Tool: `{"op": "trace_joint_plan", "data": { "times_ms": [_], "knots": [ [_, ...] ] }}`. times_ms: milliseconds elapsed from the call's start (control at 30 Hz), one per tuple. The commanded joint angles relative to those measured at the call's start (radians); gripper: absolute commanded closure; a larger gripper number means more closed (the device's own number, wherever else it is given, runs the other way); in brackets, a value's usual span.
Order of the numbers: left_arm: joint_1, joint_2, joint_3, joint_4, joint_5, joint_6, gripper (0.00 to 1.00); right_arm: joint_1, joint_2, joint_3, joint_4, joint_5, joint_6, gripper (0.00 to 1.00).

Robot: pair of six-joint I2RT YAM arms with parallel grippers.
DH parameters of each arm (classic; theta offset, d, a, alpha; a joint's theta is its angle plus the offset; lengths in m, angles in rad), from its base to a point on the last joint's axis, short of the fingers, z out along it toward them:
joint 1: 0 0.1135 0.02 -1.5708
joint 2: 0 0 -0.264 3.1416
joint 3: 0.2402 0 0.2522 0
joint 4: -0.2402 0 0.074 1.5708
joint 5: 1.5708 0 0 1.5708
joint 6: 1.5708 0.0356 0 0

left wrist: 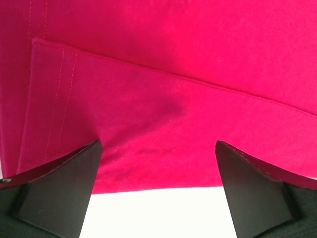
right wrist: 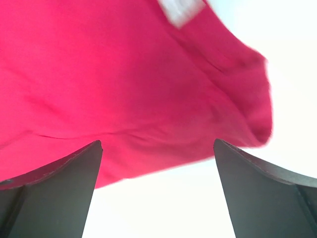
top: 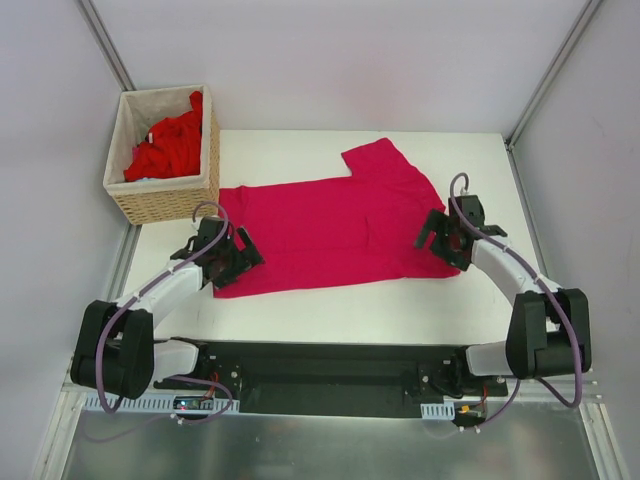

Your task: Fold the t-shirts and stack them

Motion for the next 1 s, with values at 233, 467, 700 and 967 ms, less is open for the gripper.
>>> {"op": "trace_joint_plan", "data": {
  "times_ms": [233, 467, 700, 967],
  "knots": [
    [-0.01, -0.067, 0.055, -0.064, -0.039, 0.022, 0.01, -0.086, 0.063, -0.065, 0.052, -0.117, 0.009, 0.0],
    [-0.01, -0.07, 0.053, -0.071, -0.058, 0.027, 0.01, -0.099, 0.129, -0.069, 0.096, -0.118, 0.018, 0.0],
    [-0.01, -0.065, 0.015, -0.073, -0.15, 0.019, 0.01, -0.132, 0.131, -0.099, 0.111, -0.135, 0.033, 0.0],
    [-0.01, 0.01, -0.012, -0.036, -0.203, -0.022, 0.01, -0.139, 0.096, -0.093, 0.092, -0.14, 0.026, 0.01]
  ]
}}
